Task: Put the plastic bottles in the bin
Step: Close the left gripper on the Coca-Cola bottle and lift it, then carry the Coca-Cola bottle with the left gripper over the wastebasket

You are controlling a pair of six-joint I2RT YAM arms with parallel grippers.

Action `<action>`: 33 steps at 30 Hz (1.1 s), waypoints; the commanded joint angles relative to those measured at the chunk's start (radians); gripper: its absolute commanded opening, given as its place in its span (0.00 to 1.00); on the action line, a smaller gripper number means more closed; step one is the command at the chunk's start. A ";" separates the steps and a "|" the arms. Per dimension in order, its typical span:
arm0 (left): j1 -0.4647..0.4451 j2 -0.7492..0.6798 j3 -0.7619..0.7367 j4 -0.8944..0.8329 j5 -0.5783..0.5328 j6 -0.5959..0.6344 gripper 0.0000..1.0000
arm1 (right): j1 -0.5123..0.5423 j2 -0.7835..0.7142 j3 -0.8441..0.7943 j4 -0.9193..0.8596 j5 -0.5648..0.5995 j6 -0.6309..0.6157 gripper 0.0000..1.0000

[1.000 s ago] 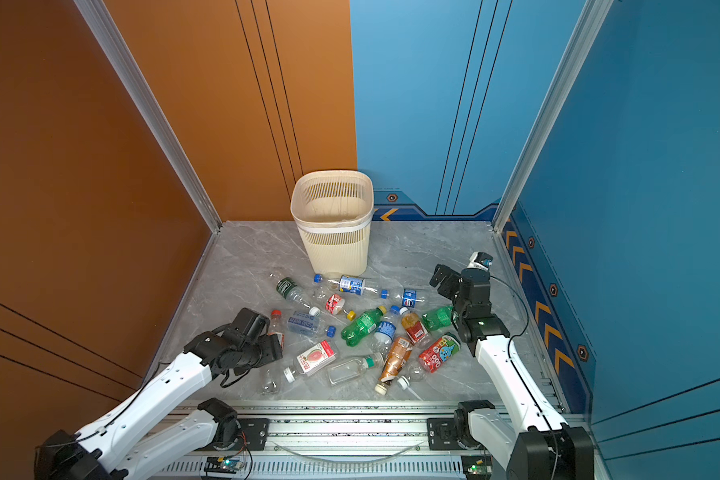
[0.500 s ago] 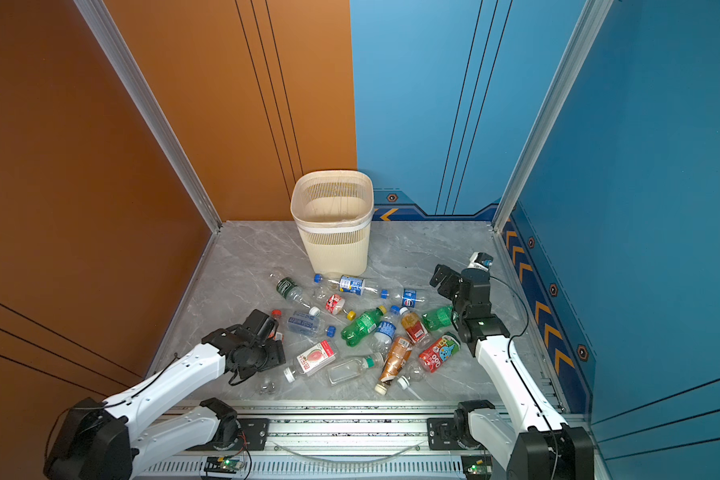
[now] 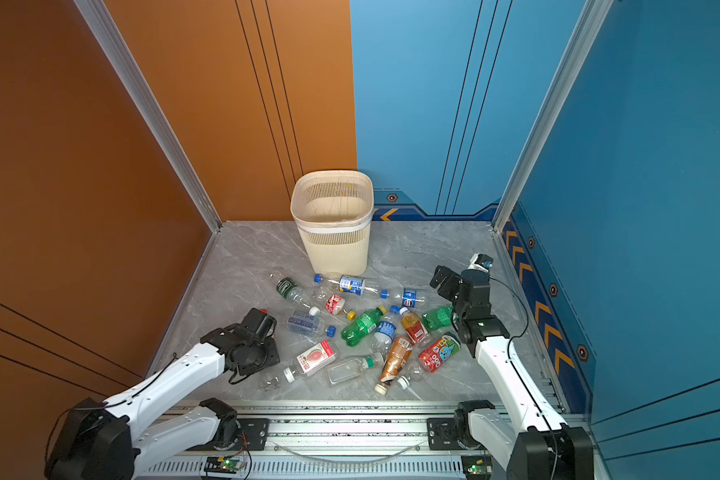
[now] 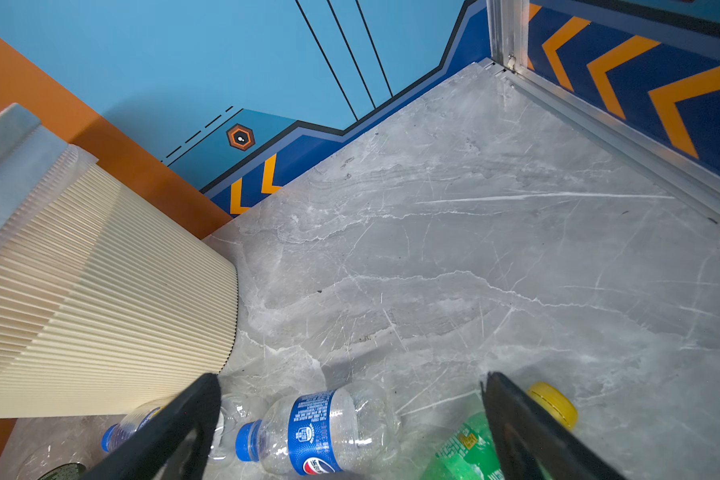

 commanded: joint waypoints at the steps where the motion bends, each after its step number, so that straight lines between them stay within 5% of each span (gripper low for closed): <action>1: 0.024 -0.060 0.019 -0.065 0.006 -0.005 0.48 | -0.009 0.012 -0.006 0.008 -0.002 0.020 0.99; 10: 0.135 -0.218 0.157 -0.129 0.035 -0.001 0.42 | -0.010 0.043 0.017 0.015 -0.017 0.034 0.99; 19: 0.160 -0.198 0.401 -0.109 0.000 0.008 0.36 | -0.011 0.027 0.019 -0.005 -0.014 0.036 0.99; 26: 0.129 -0.099 0.593 0.042 -0.040 -0.009 0.32 | -0.016 0.009 0.022 -0.028 -0.012 0.039 0.99; 33: -0.012 0.080 0.767 0.263 -0.150 0.004 0.31 | -0.031 -0.034 0.021 -0.078 -0.007 0.036 0.99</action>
